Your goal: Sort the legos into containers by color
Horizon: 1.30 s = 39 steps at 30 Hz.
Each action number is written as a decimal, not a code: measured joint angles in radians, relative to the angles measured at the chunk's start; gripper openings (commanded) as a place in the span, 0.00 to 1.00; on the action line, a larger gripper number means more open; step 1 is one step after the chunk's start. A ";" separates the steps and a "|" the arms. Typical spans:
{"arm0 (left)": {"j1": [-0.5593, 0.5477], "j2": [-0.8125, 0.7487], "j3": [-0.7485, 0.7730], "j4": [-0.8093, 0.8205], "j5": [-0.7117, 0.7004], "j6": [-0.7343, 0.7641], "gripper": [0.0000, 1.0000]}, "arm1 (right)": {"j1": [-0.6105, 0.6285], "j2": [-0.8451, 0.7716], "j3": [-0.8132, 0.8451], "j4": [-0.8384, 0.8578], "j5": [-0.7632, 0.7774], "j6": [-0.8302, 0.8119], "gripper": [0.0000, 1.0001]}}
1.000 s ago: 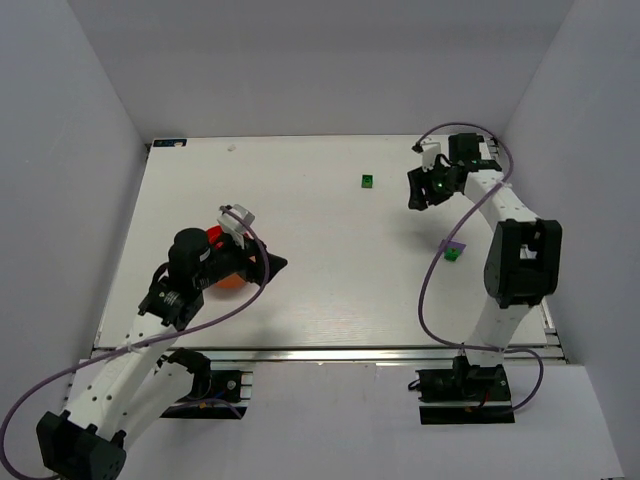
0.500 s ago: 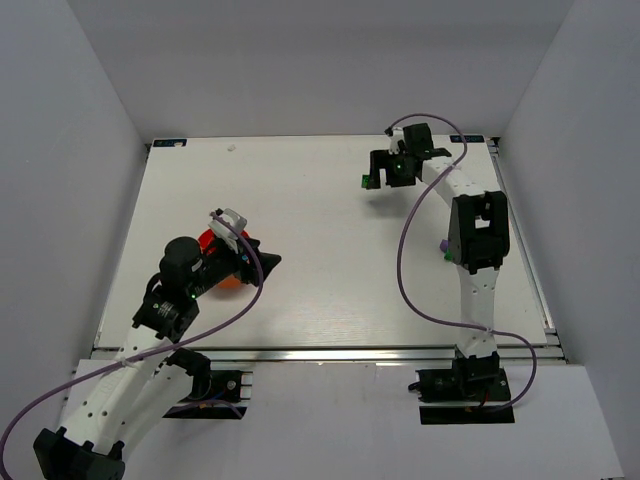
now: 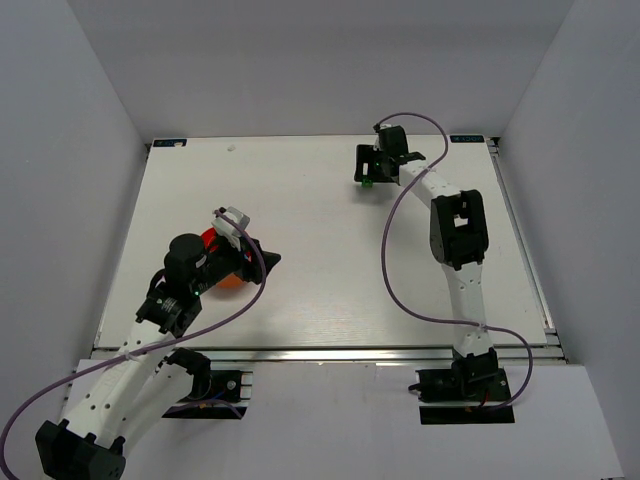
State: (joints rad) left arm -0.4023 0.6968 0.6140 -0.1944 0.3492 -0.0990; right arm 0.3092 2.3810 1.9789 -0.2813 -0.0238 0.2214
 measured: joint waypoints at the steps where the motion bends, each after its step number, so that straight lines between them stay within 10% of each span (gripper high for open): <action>1: 0.000 0.001 0.000 0.000 -0.001 0.002 0.77 | 0.002 0.011 0.005 0.005 0.021 0.008 0.84; 23: 0.000 -0.008 0.000 0.000 -0.018 0.005 0.77 | 0.034 0.060 0.034 0.033 0.145 0.053 0.33; 27: 0.000 -0.014 0.000 0.000 -0.020 0.005 0.77 | 0.034 0.049 0.019 0.033 0.127 0.020 0.09; 39: 0.000 -0.113 -0.017 0.010 -0.036 0.005 0.77 | 0.101 -0.169 -0.055 -0.133 -0.459 -0.414 0.00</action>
State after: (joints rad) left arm -0.4023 0.5842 0.5972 -0.1841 0.3134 -0.0937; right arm 0.4103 2.2124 1.9244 -0.4141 -0.4831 -0.1925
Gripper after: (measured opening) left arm 0.773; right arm 0.426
